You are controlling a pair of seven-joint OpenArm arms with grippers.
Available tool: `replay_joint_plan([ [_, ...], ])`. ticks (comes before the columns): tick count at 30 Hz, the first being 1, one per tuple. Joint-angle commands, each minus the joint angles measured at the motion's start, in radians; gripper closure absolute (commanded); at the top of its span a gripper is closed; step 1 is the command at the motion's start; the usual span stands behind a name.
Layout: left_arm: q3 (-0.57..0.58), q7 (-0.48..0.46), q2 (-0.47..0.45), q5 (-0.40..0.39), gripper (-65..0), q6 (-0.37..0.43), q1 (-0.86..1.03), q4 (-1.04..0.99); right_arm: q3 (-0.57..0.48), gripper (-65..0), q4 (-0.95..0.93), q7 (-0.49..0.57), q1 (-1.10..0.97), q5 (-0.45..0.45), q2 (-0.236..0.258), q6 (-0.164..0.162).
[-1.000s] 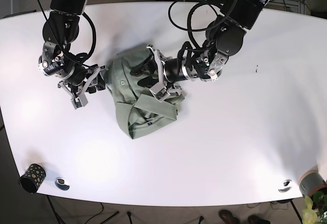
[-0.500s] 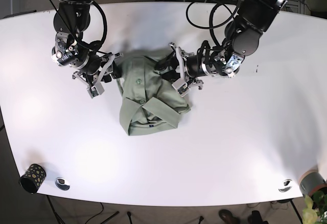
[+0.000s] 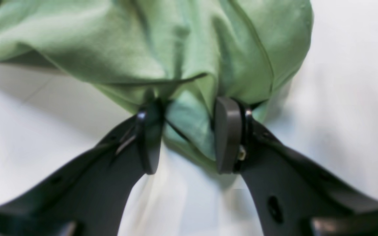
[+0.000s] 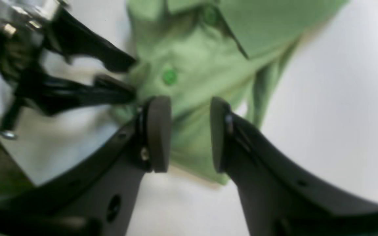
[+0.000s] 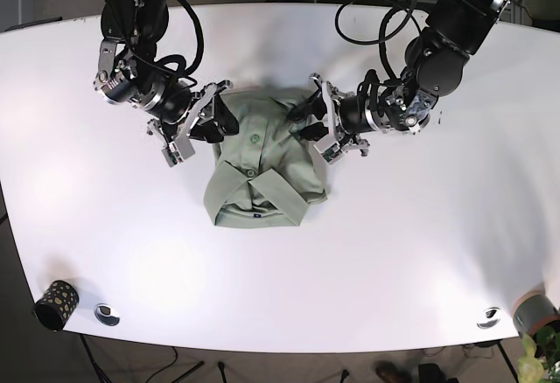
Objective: Fold the T-shirt properly
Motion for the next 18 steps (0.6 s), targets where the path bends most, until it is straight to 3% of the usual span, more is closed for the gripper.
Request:
replay_joint_plan([
  [1,-0.002,0.009,-0.002,0.003,-23.5,0.005,-0.011,0.012,0.003,-18.7,-0.017,0.014,0.012,0.087,0.005,0.002],
  [9,-0.002,0.009,0.000,0.003,-23.5,0.005,0.041,0.075,0.001,-18.7,-0.204,0.061,0.023,0.126,0.011,0.003],
  [18,0.001,0.009,-0.006,0.004,-23.5,0.005,0.100,0.098,0.003,-18.7,-0.293,0.123,0.023,0.130,0.109,-0.001],
])
